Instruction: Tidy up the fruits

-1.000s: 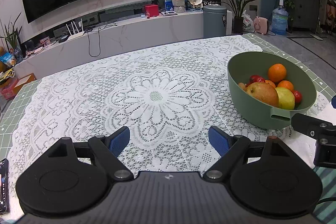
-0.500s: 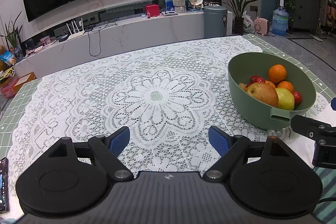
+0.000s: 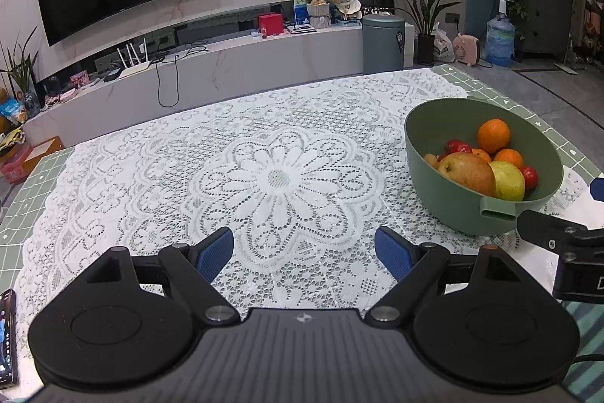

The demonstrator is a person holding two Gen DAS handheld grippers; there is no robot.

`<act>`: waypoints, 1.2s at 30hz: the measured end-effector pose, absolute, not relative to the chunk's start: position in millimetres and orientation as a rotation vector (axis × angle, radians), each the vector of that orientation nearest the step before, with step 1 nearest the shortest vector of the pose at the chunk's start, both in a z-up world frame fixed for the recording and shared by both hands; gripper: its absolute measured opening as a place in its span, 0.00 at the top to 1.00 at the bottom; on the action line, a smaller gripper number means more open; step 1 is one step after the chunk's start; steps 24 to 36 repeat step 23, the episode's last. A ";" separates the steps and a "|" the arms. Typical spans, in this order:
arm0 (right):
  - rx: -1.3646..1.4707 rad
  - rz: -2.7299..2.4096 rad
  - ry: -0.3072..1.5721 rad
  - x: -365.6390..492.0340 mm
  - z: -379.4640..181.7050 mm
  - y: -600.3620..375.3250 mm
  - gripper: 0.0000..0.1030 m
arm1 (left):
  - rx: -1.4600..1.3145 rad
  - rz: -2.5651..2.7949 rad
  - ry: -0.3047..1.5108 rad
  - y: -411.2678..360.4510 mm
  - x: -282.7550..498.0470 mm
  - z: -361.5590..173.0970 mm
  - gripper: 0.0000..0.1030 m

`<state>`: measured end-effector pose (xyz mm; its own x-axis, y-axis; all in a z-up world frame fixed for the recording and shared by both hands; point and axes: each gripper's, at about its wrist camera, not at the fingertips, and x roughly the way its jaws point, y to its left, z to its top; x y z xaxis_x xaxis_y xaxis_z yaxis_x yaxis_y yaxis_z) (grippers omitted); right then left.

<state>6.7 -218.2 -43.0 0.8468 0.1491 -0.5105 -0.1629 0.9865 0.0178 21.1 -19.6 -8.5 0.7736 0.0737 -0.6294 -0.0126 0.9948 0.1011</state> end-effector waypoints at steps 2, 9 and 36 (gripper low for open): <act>-0.026 0.164 0.537 7.6 -42.4 -217.6 0.04 | 0.093 0.047 0.681 -19.0 20.7 -8.2 0.04; -0.025 0.163 0.540 7.5 -44.0 -218.8 0.04 | 0.072 0.036 0.681 -18.4 20.0 -7.3 0.04; -0.022 0.163 0.545 7.6 -46.1 -218.8 0.04 | 0.068 0.032 0.666 -16.7 16.5 -3.7 0.04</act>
